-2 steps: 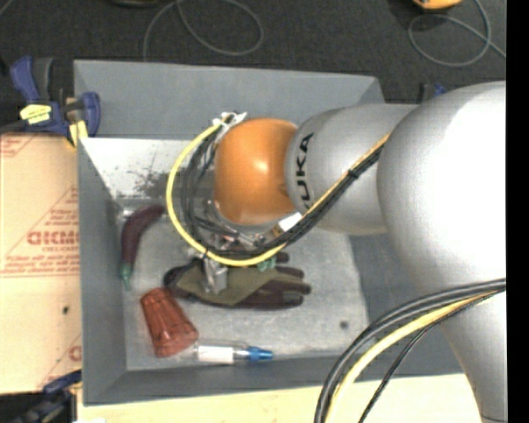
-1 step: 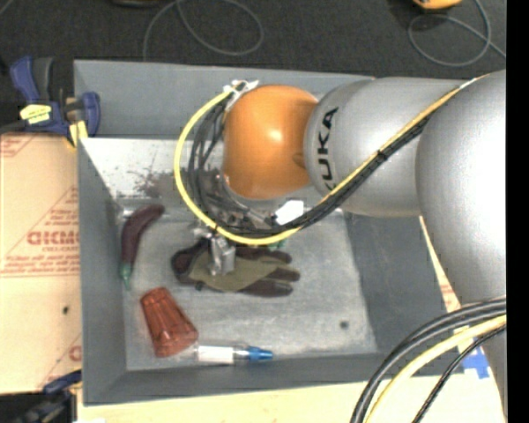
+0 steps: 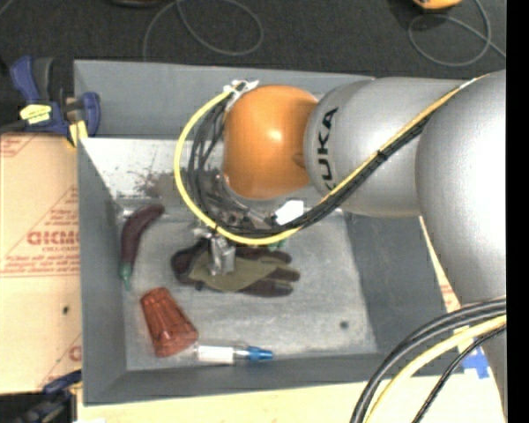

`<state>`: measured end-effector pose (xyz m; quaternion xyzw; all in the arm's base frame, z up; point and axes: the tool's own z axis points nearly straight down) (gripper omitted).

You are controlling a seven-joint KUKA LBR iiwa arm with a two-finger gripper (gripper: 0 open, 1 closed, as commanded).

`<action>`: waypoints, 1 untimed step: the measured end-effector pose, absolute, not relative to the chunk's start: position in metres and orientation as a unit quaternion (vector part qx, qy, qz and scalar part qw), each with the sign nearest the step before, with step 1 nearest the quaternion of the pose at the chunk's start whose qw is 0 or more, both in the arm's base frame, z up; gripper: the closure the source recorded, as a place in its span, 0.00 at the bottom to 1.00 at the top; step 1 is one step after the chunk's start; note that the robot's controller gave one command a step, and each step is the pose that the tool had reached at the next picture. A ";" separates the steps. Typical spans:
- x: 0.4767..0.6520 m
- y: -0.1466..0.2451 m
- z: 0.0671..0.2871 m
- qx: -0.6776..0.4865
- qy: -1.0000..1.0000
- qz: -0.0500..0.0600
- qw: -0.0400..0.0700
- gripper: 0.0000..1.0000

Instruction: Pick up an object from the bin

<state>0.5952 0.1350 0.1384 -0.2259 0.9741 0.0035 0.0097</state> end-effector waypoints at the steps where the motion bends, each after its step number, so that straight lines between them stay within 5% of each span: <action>1: 0.590 0.135 0.302 -0.194 0.981 0.003 0.015 1.00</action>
Offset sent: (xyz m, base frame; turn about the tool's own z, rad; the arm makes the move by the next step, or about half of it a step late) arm 0.0000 0.0000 0.0000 0.0000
